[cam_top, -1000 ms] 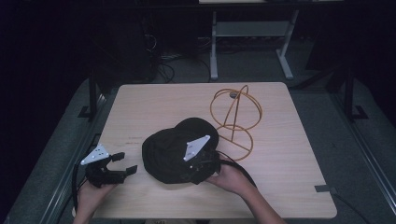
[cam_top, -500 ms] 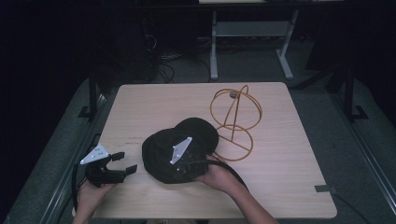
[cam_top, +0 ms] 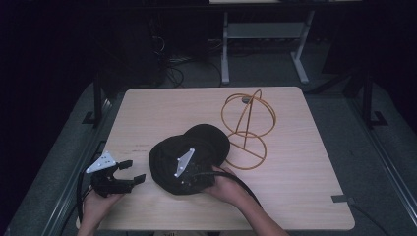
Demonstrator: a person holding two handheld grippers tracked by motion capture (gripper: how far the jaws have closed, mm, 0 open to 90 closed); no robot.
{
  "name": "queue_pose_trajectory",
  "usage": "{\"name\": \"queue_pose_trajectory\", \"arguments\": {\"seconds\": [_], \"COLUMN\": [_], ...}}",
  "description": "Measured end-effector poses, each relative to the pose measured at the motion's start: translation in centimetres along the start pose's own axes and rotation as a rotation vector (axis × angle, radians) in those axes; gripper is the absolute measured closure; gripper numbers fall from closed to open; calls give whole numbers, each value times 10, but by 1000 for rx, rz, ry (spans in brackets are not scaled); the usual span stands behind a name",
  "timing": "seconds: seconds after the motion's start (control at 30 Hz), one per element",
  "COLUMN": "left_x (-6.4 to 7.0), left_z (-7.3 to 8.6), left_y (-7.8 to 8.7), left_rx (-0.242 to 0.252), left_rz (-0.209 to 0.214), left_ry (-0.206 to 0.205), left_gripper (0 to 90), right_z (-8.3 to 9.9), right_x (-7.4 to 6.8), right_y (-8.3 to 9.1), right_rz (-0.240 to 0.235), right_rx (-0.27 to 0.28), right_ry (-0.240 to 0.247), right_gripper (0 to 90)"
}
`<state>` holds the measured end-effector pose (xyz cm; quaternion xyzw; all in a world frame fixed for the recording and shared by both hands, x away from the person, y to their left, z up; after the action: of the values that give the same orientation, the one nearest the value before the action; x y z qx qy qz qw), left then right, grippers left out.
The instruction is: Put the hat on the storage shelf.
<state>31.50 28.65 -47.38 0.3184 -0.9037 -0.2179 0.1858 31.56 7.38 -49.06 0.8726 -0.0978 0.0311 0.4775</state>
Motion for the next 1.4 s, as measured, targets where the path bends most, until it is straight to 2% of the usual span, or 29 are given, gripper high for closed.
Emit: {"name": "queue_pose_trajectory", "arguments": {"seconds": [0.2,0.33,0.47,0.6,0.77,0.93,0.97,1.27,1.4], "left_x": [0,1,1,0,0,2,2,12,17], "left_z": [0,1,1,1,1,0,-1,-8,-14], "left_y": [0,-1,-2,-1,-1,-1,-1,-2,-1], "left_rx": [-9,-12,-11,-14,-5,2,6,47,78], "left_rz": [2,-5,-2,-3,0,12,16,59,75], "left_ry": [-2,-4,-3,-5,-1,6,8,-7,-20], "left_gripper": [167,173,173,173,174,174,174,174,174], "right_z": [1,2,1,-3,-7,-17,-19,-37,-40], "right_x": [-6,-5,-5,-4,-2,3,5,12,14], "right_y": [-7,-7,-5,0,7,26,29,61,69], "right_rz": [15,-1,-9,-20,-20,-36,-34,-39,-39], "right_rx": [-41,-29,-19,14,44,97,114,228,251], "right_ry": [40,12,8,-14,-7,-48,-41,-76,-78], "right_gripper": [747,802,817,819,818,815,814,814,814]}}
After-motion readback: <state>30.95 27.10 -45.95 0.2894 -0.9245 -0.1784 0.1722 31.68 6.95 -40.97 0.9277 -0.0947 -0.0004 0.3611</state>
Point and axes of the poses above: each handheld gripper's, and its own axes: y roughly backward along the jaws, z roughly out of its underside, x roughly to its right, the point moved 7 cm from there along -y, roughly forward along the jaws, and after that the axes turned 6 degrees about z, right-handed, at the moved point
